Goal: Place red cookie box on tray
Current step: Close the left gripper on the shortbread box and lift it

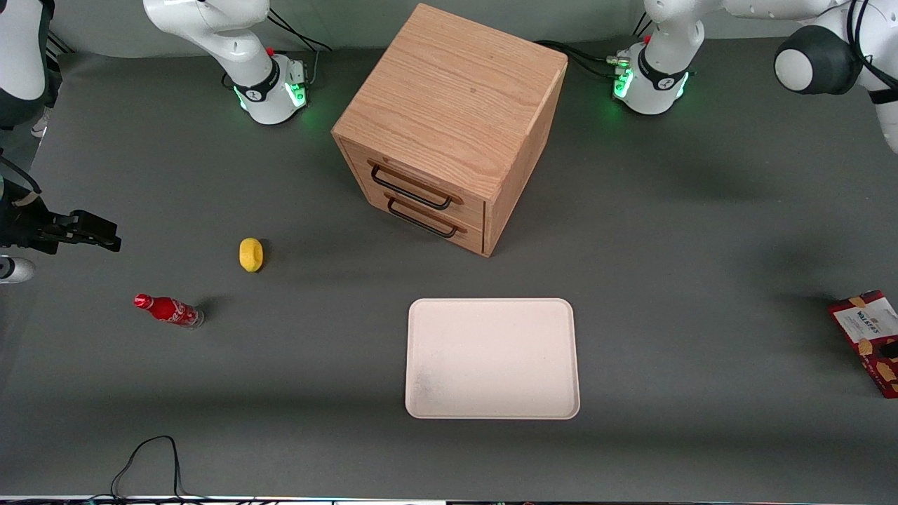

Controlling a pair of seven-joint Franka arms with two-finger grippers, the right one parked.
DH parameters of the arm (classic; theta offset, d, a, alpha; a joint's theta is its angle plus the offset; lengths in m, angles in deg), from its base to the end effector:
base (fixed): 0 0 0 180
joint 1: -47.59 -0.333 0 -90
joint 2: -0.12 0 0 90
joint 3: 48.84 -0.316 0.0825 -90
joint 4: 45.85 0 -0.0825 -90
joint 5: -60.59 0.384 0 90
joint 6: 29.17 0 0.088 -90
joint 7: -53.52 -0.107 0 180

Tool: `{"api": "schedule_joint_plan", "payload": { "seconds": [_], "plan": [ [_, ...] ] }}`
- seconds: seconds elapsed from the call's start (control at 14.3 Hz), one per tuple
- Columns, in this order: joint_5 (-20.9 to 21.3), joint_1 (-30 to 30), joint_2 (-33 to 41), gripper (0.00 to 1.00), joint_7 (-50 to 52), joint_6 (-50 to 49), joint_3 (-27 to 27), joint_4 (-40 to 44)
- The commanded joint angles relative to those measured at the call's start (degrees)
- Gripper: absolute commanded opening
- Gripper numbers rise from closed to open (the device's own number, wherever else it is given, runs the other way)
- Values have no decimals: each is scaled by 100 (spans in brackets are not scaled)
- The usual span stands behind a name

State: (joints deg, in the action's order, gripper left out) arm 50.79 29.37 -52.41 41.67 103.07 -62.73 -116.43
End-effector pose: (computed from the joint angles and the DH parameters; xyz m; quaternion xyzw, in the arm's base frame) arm 0.6837 0.3613 0.2399 -0.9805 -0.1720 -0.0768 0.0559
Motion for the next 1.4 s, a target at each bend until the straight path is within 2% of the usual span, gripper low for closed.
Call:
{"api": "schedule_joint_plan", "payload": {
  "seconds": [0.0, 0.07, 0.28, 0.49, 0.63, 0.77, 0.91, 1.12, 1.33],
  "plan": [
    [22, 12, 14, 15, -159, -39, -36, 26],
    [144, 29, 23, 0, -272, -161, -44, 35],
    [601, 73, 111, 0, -353, -294, -44, 44],
    [1023, 152, 514, 0, -537, -864, -18, 26],
    [1042, 336, 1005, 0, -799, -1294, 26, -52],
    [1042, 442, 1655, 0, -1195, -1935, 411, -254],
    [1042, 731, 2122, 0, -1179, -2437, 640, -360],
    [1024, 1258, 2641, 0, -1118, -3009, 869, -360],
    [989, 1786, 2827, 0, -750, -3133, 913, -308]
  ]
}}
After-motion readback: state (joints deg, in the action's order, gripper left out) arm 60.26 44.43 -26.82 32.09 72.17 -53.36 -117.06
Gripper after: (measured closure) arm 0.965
